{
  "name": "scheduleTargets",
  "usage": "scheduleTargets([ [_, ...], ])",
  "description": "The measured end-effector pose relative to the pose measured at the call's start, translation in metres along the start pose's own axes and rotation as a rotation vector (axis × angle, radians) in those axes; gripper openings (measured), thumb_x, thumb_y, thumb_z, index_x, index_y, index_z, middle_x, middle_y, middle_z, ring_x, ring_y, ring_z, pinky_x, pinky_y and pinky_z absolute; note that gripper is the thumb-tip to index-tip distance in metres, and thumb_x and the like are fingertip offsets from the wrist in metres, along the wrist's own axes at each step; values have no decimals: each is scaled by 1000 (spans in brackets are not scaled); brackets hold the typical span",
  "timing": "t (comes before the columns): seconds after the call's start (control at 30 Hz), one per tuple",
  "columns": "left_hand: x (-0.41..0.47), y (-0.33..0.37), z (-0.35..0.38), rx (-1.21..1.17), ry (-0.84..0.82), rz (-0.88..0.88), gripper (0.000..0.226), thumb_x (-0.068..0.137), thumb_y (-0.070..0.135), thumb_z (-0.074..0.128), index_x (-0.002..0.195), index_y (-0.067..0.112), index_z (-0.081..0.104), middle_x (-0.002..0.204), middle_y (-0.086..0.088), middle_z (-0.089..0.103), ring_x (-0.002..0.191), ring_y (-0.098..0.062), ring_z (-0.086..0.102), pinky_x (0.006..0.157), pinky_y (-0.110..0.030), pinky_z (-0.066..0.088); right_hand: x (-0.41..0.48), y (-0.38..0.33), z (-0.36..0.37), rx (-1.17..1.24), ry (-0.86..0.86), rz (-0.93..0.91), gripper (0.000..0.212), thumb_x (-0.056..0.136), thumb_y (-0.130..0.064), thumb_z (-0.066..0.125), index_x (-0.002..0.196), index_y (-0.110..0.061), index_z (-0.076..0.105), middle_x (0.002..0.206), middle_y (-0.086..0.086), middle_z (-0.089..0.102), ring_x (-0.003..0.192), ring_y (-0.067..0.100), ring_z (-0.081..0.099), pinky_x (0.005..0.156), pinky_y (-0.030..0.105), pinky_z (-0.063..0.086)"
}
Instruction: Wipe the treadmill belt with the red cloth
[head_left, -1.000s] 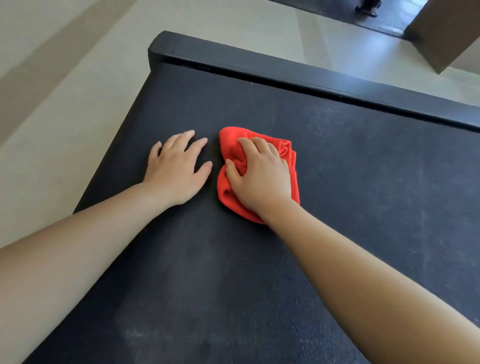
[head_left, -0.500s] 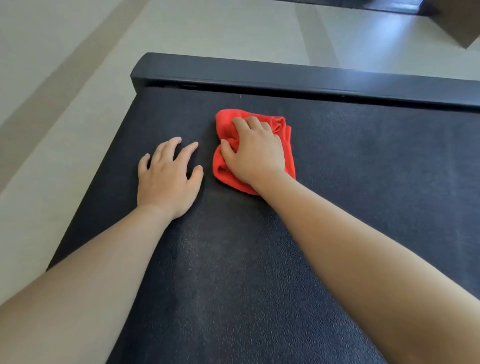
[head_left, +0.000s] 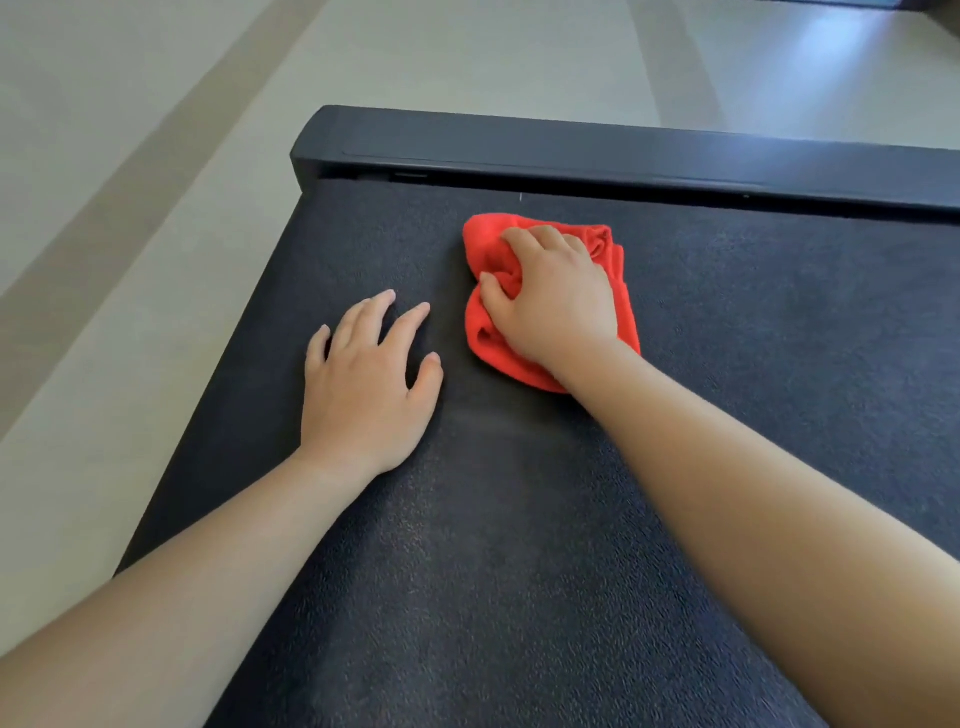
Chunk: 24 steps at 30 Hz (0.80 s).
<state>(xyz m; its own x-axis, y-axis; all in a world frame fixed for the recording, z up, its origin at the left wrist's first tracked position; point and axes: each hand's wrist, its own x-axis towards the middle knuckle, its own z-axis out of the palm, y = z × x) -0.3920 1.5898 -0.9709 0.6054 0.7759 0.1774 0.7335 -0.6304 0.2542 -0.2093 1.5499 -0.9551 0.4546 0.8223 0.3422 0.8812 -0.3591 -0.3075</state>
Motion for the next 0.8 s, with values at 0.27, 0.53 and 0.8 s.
scheduleTargets([
  [0.27,3,-3,3,-24,2,-17,47,90,44,37,136,35,39,149,4,29,139,-13,21,113,-45,13,37,6,7,-21,-50,7,45,87,-43,47,123,-17,53,122,7,55,113,31,47,85,40,41],
  [0.53,-8,-1,-9,-63,-56,2,46,93,37,40,139,27,40,152,-1,28,141,-18,20,114,-45,13,-65,-21,-31,-76,-164,-94,47,90,-44,44,130,-19,45,126,5,51,111,31,46,85,43,43],
  [0.8,-145,-39,-65,-25,-280,228,51,95,38,39,144,28,31,155,5,19,143,-15,15,114,-39,15,-197,-69,-75,11,-254,-167,46,88,-46,45,129,-24,47,129,-2,49,116,26,43,84,43,43],
])
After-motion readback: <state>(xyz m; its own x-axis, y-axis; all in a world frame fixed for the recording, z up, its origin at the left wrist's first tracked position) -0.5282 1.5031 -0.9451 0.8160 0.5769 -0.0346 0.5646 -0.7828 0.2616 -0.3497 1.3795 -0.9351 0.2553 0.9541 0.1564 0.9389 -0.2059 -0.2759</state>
